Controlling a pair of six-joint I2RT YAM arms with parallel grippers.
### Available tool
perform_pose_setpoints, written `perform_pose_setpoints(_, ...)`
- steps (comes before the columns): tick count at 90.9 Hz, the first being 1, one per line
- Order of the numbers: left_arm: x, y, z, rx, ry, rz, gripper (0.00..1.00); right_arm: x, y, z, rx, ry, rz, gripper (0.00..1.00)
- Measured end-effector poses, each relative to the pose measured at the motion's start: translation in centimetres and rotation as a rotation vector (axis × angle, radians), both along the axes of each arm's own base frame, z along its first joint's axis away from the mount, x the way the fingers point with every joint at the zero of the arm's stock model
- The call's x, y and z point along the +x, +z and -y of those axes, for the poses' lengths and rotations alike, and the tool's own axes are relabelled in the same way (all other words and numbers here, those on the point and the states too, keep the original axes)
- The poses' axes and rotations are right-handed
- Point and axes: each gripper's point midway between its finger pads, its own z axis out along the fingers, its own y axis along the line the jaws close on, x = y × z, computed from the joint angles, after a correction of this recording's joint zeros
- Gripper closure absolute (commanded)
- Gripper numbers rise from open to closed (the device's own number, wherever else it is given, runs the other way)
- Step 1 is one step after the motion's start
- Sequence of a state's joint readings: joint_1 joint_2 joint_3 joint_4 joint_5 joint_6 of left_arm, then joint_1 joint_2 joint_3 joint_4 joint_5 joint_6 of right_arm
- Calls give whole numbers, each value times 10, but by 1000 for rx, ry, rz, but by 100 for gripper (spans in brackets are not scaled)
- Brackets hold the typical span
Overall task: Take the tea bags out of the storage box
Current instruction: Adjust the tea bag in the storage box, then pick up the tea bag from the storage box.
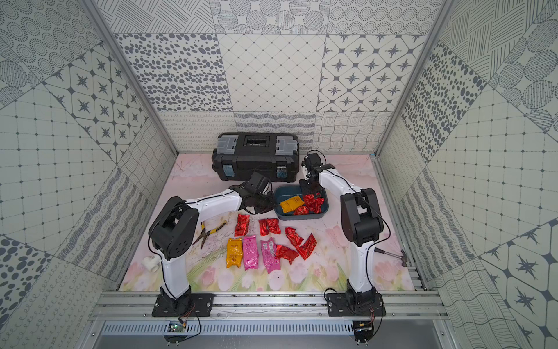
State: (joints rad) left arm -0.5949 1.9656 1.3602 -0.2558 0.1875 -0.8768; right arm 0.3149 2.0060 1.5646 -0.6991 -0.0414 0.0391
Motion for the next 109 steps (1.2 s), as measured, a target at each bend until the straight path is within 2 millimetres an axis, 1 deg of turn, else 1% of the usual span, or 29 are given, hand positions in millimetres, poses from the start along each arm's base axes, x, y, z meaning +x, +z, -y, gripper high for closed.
perform_pose_setpoints(6, -2, 0, 3, 8, -11, 4, 84, -5, 5, 0, 10, -2, 4, 98)
perform_pose_setpoints(10, -3, 0, 4, 13, -15, 8, 87, -8, 10, 1, 16, -1, 9, 99)
perform_pose_setpoints(19, -7, -1, 7, 30, -27, 8, 88, -15, 26, 1, 36, -2, 33, 100)
perform_pose_setpoints(40, -12, -3, 24, 42, -64, 15, 87, -32, 65, 7, 77, -22, 100, 100)
perform_pose_setpoints(52, -12, -1, 33, 42, -83, 26, 83, -41, 76, 14, 96, -44, 117, 100)
perform_pose_setpoints(59, -12, 1, 36, 39, -91, 33, 79, -45, 74, 18, 107, -59, 107, 100)
perform_pose_setpoints(68, -11, 3, 38, 39, -95, 40, 67, -51, 66, 22, 122, -82, 82, 100)
perform_pose_setpoints(79, -11, 8, 35, 43, -86, 54, 54, -57, 56, 23, 145, -109, 48, 100)
perform_pose_setpoints(95, -15, 32, 24, 37, -67, 112, 40, -58, 48, 23, 195, -162, 26, 100)
perform_pose_setpoints(101, -18, 43, 19, 31, -60, 140, 37, -56, 46, 24, 221, -193, 27, 100)
perform_pose_setpoints(107, -19, 51, 16, 25, -54, 166, 36, -53, 44, 22, 250, -218, 29, 100)
perform_pose_setpoints(109, -19, 54, 15, 22, -53, 173, 36, -51, 44, 22, 258, -226, 32, 98)
